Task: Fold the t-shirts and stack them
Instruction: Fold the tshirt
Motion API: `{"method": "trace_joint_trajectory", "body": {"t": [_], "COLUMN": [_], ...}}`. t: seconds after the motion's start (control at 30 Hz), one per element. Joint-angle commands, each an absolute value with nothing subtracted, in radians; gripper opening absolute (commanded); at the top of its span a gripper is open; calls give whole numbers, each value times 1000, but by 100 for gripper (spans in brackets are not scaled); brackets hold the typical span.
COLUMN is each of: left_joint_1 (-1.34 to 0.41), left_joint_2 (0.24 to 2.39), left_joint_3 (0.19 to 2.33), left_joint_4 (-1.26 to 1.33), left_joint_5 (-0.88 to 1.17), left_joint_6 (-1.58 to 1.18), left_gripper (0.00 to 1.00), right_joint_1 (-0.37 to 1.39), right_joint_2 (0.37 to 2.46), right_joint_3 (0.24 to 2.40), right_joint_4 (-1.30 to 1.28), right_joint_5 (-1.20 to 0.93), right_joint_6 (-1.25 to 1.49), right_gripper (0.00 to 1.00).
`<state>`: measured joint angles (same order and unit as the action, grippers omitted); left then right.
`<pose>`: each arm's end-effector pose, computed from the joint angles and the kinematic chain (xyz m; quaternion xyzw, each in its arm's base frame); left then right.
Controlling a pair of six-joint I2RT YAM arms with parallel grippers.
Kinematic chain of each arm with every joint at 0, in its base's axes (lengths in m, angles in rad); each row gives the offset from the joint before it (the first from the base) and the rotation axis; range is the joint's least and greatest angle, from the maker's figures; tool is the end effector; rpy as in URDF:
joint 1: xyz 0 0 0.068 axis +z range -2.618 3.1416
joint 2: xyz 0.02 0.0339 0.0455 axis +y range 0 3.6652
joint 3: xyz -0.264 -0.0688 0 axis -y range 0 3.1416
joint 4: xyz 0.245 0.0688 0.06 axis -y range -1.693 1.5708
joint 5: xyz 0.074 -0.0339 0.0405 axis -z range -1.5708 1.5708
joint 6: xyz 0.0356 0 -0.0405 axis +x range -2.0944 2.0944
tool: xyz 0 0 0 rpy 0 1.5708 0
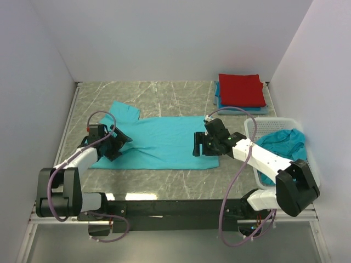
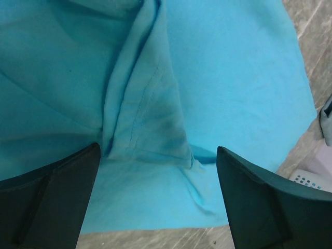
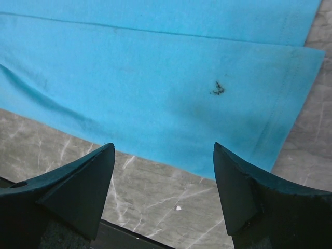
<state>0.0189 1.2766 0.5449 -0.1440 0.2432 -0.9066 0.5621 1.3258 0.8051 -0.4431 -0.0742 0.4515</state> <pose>0.2355 -0.0041 0.1637 -0.3797 0.8536 -0.2482 0.2563 0.2193 0.1412 0.2098 -0.0638 0.9516 0.1759 0.2439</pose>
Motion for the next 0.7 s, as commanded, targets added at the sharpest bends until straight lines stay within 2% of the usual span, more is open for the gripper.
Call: {"method": "trace_joint_trajectory", "body": {"t": [0.0,0.3,0.53,0.67], "left_joint_1": [9,5,-41,-57], "left_joint_2": [1324,1454,1591,1646], "left_joint_3": [584,690,948,1071], "left_joint_4": [-52,94,68,-73], "left_joint_5": [244,276,308,267], "left_joint_6": [-887,-897,-904,-868], "left_gripper": [99,100,99,99], "right_joint_1": [555,545,543,541], "right_joint_2": [1278,1256,1230,1224], "right_joint_3": [831,838,851,847], "right_joint_4": [-453,-456,-469,-474], "right_joint_5": [-28,-6,23,31], "right_joint_6": [456,462,466,472], "right_gripper": [83,83,83,83]}}
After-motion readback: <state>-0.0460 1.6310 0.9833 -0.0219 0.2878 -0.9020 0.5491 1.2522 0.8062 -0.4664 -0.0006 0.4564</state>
